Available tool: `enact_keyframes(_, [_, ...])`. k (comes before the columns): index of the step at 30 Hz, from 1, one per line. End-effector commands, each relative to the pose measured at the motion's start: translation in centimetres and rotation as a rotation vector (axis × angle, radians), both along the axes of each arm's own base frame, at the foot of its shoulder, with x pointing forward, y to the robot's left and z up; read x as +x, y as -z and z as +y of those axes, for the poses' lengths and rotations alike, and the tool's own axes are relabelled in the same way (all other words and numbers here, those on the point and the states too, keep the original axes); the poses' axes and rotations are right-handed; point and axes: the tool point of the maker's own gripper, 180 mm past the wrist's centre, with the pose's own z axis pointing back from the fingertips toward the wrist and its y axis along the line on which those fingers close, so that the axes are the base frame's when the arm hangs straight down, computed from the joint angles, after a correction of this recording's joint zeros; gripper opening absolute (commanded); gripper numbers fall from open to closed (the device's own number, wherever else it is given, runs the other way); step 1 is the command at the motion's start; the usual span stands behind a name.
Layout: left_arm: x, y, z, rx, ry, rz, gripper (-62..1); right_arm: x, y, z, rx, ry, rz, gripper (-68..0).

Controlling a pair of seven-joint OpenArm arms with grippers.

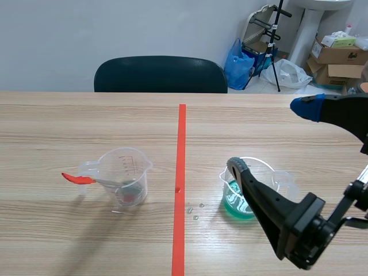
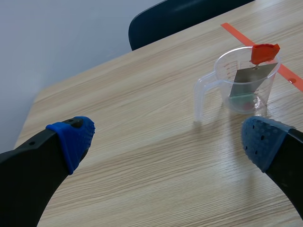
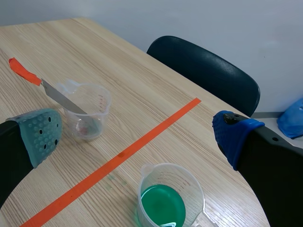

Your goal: Do the redox reaction experiment

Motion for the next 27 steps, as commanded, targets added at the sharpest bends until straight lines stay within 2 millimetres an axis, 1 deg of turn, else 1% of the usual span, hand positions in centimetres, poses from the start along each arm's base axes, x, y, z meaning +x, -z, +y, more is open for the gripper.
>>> enact_keyframes(1, [-0.07, -0.42, -0.08, -0.006, 0.004, -0.014, 1.4, -0.05, -0.73, 0.2, 0.013, -0.01, -0.019, 0.4])
enact_keyframes(19, [-0.07, -0.42, -0.08, -0.006, 0.004, -0.014, 1.4, -0.01, -0.75, 0.2, 0.011, -0.01, -0.022, 0.4])
enact_keyframes(27, [-0.07, -0.42, -0.08, -0.006, 0.004, -0.014, 1.4, -0.1, -0.51, 0.3, -0.018, -0.018, -0.029, 0.4])
